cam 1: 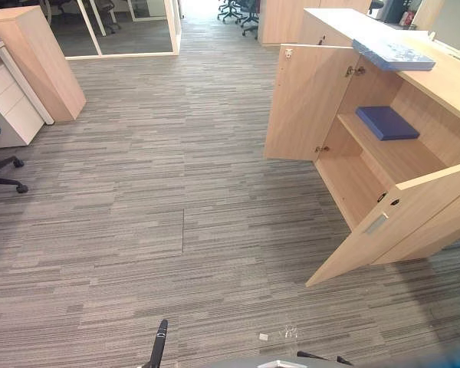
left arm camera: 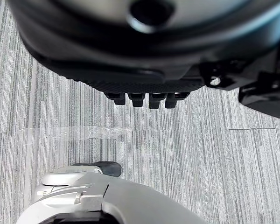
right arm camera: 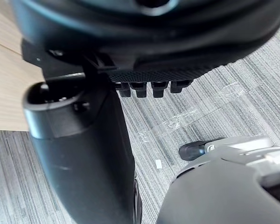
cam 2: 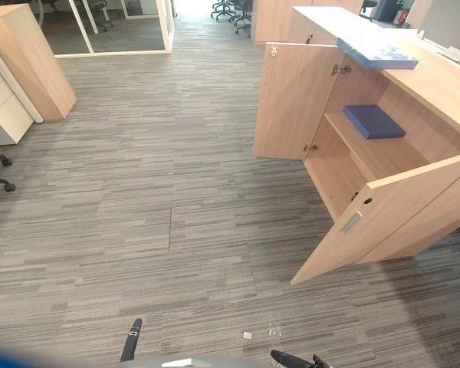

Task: Walk over to the cabinet, pick up the folder, carry it to the office cabinet, place the folder inside the office cabinet, then close the office cabinet door

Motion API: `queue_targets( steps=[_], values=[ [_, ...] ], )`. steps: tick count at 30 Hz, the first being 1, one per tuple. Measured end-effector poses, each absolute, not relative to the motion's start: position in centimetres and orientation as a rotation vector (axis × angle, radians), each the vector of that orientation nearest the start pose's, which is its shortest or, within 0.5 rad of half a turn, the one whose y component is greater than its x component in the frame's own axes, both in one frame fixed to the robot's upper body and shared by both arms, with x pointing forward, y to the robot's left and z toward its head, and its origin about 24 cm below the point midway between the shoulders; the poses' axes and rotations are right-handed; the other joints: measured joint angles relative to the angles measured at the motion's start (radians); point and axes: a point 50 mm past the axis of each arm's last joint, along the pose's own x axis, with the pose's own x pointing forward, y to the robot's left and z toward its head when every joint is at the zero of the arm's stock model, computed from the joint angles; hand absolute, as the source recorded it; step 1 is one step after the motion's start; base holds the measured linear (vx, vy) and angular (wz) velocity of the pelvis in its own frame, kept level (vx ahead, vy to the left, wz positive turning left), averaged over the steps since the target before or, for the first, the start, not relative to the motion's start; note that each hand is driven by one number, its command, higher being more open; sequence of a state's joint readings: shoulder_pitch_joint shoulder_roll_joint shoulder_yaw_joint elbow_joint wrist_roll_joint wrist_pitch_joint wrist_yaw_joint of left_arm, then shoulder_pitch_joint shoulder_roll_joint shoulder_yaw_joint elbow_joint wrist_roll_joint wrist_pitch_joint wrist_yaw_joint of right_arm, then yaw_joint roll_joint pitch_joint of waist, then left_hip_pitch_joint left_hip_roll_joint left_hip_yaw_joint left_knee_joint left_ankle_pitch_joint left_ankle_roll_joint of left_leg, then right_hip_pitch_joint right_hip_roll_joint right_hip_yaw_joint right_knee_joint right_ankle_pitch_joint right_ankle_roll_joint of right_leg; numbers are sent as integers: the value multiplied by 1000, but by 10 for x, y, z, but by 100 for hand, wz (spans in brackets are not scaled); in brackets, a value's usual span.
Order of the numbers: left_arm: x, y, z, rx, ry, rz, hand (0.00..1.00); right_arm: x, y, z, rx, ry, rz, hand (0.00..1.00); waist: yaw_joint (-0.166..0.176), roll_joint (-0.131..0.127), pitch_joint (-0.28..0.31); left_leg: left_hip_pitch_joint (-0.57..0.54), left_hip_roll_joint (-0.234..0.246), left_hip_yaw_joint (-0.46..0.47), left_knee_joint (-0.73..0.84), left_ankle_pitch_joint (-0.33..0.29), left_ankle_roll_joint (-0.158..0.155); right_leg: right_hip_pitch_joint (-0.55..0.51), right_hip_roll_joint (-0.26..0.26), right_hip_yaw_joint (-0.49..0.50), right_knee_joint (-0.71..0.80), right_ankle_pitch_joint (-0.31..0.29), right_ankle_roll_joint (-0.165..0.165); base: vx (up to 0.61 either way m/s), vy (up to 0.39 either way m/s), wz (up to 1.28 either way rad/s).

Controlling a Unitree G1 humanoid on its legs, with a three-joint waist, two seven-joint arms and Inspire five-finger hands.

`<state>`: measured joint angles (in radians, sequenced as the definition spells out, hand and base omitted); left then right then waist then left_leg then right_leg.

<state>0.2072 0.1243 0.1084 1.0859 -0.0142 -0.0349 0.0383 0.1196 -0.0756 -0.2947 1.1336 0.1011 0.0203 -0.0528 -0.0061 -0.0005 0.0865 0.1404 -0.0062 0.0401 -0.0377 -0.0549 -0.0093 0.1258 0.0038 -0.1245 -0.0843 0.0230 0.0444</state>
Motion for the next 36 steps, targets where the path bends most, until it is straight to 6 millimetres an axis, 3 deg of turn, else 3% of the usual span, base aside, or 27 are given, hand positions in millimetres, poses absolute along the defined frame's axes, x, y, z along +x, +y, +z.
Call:
queue_targets(
  steps=[22,26,30,36],
  values=[
    [34,221,-167,33,1236,367,100,66,-210,-169,185,1208,-447,100,-1,-12,11,8,-3,-10,-29,16,3,-3,-1,-11,0,1,1,-3,-1,0],
    [42,221,-166,44,1217,366,100,68,-210,-169,183,1202,-446,100,-3,-12,27,12,-6,-22,-29,20,4,2,-4,-22,1,4,5,-39,-13,6],
    [53,218,-165,67,1184,325,100,82,-213,-165,172,1158,-442,100,-5,1,72,-2,-9,-15,-10,23,4,-36,-16,-36,63,-13,10,-61,7,-4],
    [53,221,-165,82,1177,327,100,86,-211,-164,173,1142,-440,100,-4,-10,80,-33,-10,-12,18,12,-10,-69,-38,-99,103,-51,-23,-32,-9,2]
  ],
)
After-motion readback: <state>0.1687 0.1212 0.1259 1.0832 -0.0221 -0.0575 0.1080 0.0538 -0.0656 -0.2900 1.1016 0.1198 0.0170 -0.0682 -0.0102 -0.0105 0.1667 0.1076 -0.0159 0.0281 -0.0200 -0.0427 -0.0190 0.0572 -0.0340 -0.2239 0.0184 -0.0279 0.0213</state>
